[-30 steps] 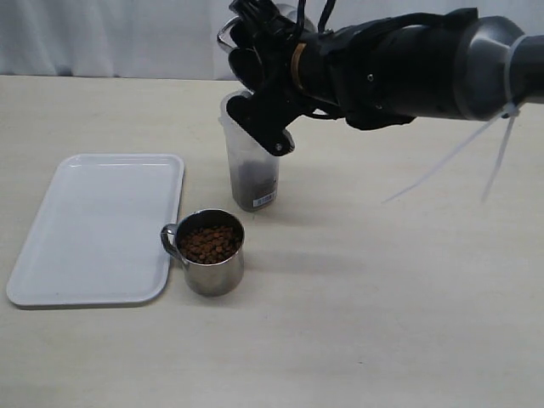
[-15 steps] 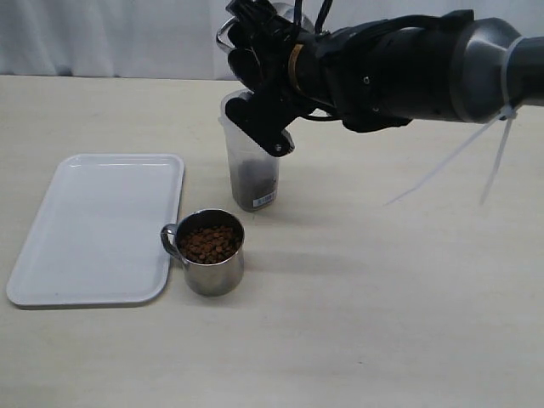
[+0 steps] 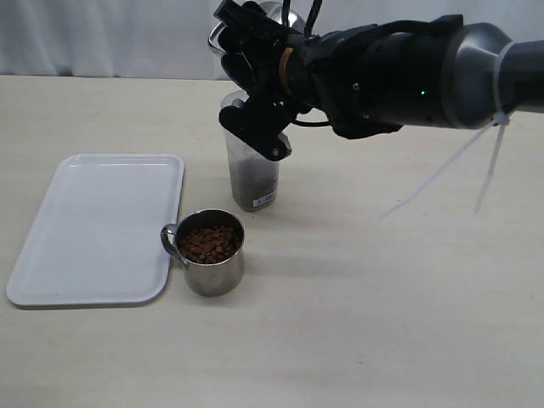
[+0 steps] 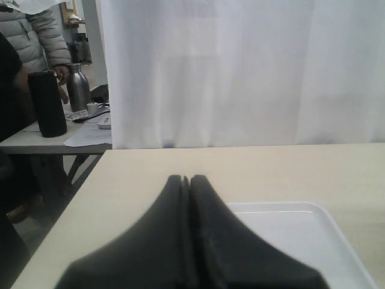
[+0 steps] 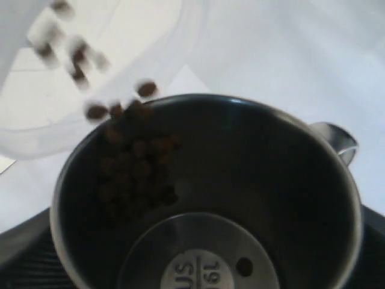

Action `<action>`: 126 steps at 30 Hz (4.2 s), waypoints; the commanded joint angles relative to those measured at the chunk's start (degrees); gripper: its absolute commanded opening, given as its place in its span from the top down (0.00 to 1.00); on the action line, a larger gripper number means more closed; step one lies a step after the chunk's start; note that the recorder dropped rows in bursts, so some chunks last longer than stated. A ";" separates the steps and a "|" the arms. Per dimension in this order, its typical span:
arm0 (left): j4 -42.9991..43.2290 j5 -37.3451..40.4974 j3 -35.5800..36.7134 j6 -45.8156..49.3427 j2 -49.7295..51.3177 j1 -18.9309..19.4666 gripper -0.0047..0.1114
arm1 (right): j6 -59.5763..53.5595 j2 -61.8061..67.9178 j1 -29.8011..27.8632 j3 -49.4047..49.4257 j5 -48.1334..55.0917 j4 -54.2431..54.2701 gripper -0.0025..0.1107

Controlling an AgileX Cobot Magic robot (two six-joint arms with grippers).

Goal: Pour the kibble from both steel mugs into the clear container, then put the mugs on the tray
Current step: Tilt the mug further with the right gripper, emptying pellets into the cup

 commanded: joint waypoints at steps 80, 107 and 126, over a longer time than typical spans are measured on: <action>0.06 -0.41 0.18 -0.32 -0.12 -0.12 0.96 | -12.94 -1.16 1.45 0.66 1.34 -0.12 0.94; 0.06 -0.29 0.18 -0.32 -0.12 -0.12 0.96 | -20.21 -1.55 2.73 1.10 7.83 -0.12 0.94; 0.06 -0.41 0.18 -0.32 -0.12 -0.12 0.96 | -20.03 -1.12 4.77 1.68 13.62 -0.12 0.94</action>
